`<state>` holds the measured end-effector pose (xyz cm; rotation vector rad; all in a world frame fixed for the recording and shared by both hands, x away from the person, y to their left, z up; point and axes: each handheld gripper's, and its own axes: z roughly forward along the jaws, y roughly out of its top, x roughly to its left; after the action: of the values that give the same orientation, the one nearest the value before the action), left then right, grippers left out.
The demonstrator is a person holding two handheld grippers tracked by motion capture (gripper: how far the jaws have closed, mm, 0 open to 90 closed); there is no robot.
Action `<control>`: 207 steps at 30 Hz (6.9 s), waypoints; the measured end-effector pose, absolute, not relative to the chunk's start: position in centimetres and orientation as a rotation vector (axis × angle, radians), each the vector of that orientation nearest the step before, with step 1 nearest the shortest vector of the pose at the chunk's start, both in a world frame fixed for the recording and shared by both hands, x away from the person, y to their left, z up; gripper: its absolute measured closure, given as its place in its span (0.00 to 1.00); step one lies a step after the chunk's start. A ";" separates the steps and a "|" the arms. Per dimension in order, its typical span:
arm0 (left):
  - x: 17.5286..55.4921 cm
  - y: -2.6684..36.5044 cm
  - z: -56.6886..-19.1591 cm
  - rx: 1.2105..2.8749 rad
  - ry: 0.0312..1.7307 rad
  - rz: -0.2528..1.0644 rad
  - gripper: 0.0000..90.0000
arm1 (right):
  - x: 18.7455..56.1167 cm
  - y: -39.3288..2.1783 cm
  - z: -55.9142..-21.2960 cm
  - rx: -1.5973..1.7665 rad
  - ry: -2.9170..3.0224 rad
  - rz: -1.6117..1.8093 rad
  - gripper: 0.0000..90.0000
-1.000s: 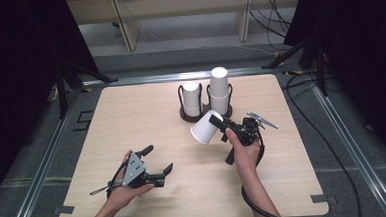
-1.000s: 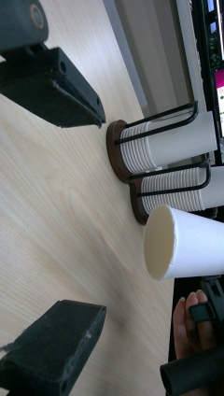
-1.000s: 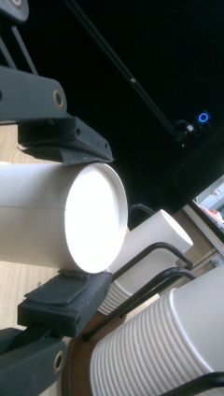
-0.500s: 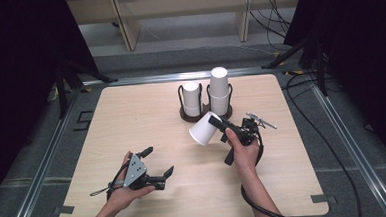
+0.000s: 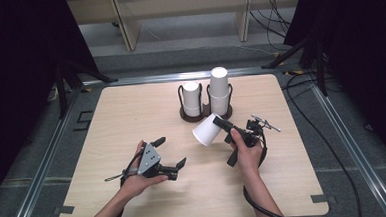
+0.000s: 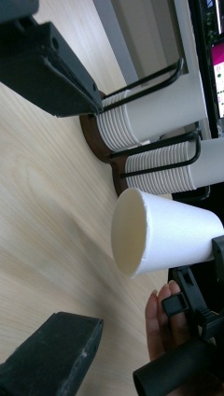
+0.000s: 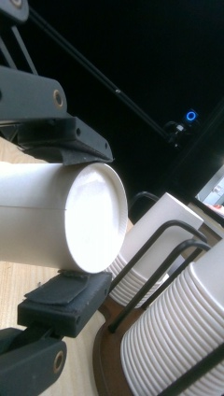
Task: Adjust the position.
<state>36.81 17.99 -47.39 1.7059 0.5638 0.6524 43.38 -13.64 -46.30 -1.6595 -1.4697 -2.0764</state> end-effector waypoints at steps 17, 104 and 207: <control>38.3 15.8 -46.8 1.703 0.522 0.651 0.00 | 43.4 -13.8 -46.3 -1.672 -1.374 -2.015 0.41; 42.4 10.7 -47.8 1.735 0.466 0.645 0.16 | 43.9 -14.0 -46.5 -1.667 -1.295 -2.028 0.41; 42.9 18.6 -41.2 2.197 0.069 0.458 0.27 | 41.1 -18.1 -46.2 -1.544 -2.419 -1.976 0.35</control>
<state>42.93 18.62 -41.20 2.1970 0.0689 0.4583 41.08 -18.06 -46.15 -1.5438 -2.4187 -1.9759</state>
